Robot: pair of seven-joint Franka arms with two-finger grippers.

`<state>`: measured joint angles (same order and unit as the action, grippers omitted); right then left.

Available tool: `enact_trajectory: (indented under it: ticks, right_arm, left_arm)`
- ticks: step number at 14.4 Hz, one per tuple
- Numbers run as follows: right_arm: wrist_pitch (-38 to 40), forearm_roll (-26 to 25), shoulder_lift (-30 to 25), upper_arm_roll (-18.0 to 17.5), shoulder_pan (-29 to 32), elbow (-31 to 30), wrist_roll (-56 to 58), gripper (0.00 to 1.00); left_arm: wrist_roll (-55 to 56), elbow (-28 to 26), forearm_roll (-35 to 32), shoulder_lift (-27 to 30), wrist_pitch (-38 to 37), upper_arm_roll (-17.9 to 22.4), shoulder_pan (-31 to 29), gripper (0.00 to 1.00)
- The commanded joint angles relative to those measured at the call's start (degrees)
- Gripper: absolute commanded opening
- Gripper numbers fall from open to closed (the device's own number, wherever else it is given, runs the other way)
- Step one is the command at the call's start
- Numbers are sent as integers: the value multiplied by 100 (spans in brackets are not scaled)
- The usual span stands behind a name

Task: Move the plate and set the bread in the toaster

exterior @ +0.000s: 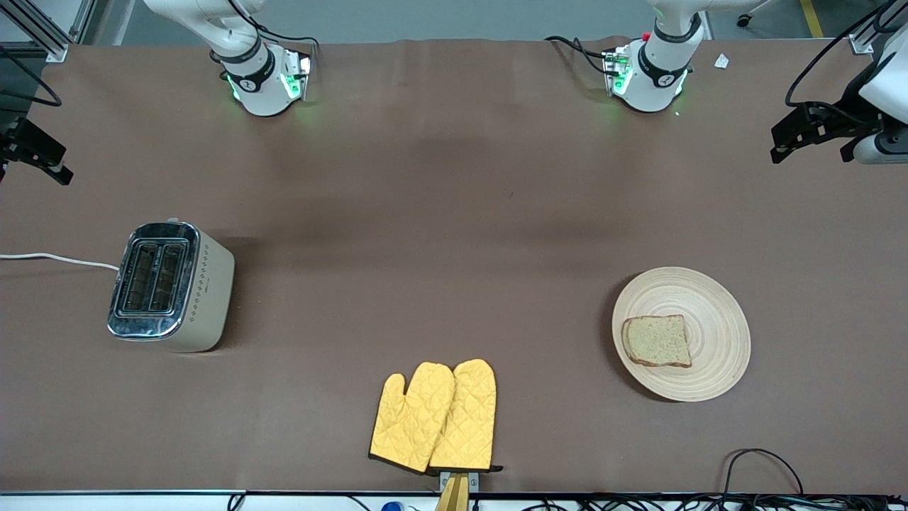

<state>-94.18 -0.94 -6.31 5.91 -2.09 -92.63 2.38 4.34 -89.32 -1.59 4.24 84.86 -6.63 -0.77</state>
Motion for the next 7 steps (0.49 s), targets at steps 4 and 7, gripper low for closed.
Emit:
enact_trajectory:
  ticks: [4,7]
  right_arm:
    - [-31,-2,-2,-28,51,-27,-44,100]
    - [-22,-2,-11,-28,51,-27,-44,100]
  left_arm:
    - [-65,169,-114,-63,-110,-14,15,100]
    - [-56,616,-114,-448,-110,-5,15,100]
